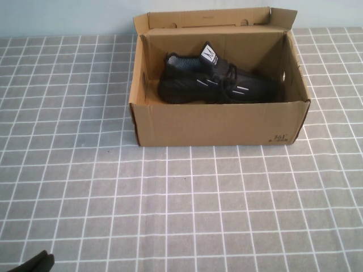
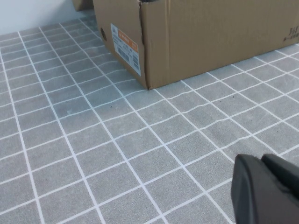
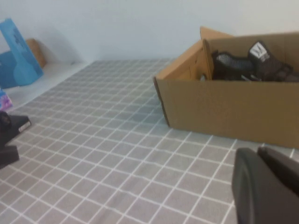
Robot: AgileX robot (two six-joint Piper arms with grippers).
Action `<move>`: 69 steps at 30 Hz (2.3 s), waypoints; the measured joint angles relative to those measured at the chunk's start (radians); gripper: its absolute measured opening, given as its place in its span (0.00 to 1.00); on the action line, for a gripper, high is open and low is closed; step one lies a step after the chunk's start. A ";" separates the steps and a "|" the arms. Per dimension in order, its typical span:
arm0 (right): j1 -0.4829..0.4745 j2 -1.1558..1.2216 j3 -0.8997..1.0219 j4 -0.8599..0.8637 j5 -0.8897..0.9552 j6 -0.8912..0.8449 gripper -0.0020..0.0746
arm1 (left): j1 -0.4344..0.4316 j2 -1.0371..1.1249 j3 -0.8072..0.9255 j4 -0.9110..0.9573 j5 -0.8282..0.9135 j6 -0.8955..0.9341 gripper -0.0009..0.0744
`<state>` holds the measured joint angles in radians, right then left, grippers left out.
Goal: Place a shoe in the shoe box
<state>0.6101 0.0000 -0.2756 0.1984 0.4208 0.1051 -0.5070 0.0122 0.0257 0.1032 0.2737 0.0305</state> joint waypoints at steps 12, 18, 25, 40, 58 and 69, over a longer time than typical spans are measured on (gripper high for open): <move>-0.013 -0.001 0.002 -0.166 0.047 0.000 0.01 | 0.000 0.000 0.000 0.000 0.000 0.002 0.01; -0.267 0.001 0.060 -0.233 -0.101 -0.002 0.01 | 0.000 0.000 0.000 0.000 0.000 0.002 0.01; -0.515 0.002 0.270 -0.149 -0.421 -0.002 0.01 | 0.000 0.000 0.000 0.000 0.000 0.002 0.01; -0.514 -0.009 0.301 -0.162 -0.086 -0.002 0.01 | 0.000 0.000 0.000 0.002 0.001 0.002 0.01; -0.514 -0.009 0.301 -0.165 -0.084 -0.002 0.01 | 0.000 0.000 0.000 0.004 0.001 0.002 0.01; -0.514 -0.009 0.301 -0.165 -0.084 -0.002 0.01 | 0.000 0.000 0.000 0.004 -0.001 0.002 0.01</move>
<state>0.0966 -0.0093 0.0249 0.0329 0.3369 0.1027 -0.5070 0.0122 0.0257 0.1072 0.2725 0.0324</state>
